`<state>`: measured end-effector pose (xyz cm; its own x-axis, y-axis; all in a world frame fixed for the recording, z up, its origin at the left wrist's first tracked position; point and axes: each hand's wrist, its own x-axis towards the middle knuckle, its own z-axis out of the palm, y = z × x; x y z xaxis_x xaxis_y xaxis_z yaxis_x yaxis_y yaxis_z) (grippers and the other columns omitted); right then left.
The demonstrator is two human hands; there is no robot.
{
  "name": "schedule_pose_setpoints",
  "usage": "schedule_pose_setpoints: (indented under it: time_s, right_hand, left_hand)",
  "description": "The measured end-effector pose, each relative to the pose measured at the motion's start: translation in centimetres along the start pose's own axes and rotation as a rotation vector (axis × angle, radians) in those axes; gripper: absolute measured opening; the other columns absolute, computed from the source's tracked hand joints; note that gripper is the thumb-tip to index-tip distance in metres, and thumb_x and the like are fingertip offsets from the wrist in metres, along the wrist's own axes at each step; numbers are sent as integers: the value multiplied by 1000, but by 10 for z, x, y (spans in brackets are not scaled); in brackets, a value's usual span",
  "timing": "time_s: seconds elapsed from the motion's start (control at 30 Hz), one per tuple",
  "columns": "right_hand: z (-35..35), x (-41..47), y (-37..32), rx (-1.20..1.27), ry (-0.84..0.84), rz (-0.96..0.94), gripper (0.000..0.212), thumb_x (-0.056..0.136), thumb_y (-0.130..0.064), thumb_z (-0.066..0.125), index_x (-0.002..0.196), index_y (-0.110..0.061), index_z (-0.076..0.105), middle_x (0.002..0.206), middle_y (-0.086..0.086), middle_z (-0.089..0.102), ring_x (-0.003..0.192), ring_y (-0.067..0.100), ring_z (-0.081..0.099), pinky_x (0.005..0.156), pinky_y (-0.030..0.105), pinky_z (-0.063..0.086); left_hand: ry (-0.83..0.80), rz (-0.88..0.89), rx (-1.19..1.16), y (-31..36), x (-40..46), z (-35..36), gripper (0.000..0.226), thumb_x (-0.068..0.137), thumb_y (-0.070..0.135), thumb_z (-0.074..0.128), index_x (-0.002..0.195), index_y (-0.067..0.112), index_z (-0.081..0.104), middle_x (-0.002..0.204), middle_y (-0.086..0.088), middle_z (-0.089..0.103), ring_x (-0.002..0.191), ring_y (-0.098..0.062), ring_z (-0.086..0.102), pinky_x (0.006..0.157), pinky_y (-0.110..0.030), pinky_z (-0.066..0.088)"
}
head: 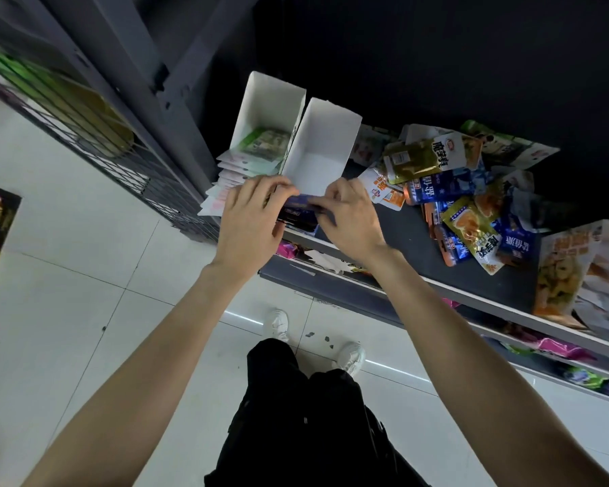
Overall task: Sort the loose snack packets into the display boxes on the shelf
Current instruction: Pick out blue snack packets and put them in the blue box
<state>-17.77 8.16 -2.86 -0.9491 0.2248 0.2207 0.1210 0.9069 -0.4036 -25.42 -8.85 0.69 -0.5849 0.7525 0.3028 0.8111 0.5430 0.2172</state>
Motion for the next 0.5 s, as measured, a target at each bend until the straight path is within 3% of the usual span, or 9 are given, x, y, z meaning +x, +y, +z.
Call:
schedule_pose_setpoints:
  time_s: [0.1,0.2,0.27,0.33,0.4,0.47,0.5]
  right_hand:
    - [-14,-8,17,98,-119,-45,27,89,-12,55,113,-15,68,102,5,60,99,22,49,85,27,37]
    - [-30,-21,47,155,-37,86,25,92,-8,53,112,-11,67,107,6,64,100,18,55,86,26,44]
    - [-37,-30,71,175,112,348,20,92,-8,54,107,-7,67,99,8,69,85,16,62,72,22,49]
    - [-37,-34,100,218,187,728,20,93,-15,52,97,-5,68,85,6,69,73,16,63,57,20,47]
    - [-27,-34,129,333,172,1040,33,91,-31,51,92,-2,67,78,6,69,70,21,66,59,31,54]
    - [-16,-30,146,444,185,1220,51,81,-49,56,104,-4,56,87,9,69,75,26,69,69,45,58]
    - [-14,-25,147,528,212,1285,53,81,-47,60,112,-5,48,94,11,68,75,26,69,70,46,58]
  left_hand:
    - [-95,25,25,-1,4,4,52,66,9,69,116,17,59,120,1,59,116,-21,47,97,-34,31]
    - [-123,35,35,-2,3,6,38,67,15,72,105,18,66,104,1,68,107,-23,57,99,-41,37]
    - [-95,73,-37,8,2,1,36,70,23,67,105,20,68,103,2,68,106,-23,57,100,-42,37]
    - [-9,150,-151,30,3,-4,34,74,27,61,106,20,68,103,3,67,105,-21,57,96,-37,39]
    - [64,209,-216,59,10,-3,30,78,26,59,106,18,68,100,3,68,99,-20,57,89,-34,41]
    - [84,219,-227,84,21,14,26,80,23,58,103,17,68,95,1,68,92,-20,58,81,-32,43]
    - [61,204,-225,94,28,28,25,80,21,59,102,16,67,93,0,68,90,-20,59,79,-32,45]
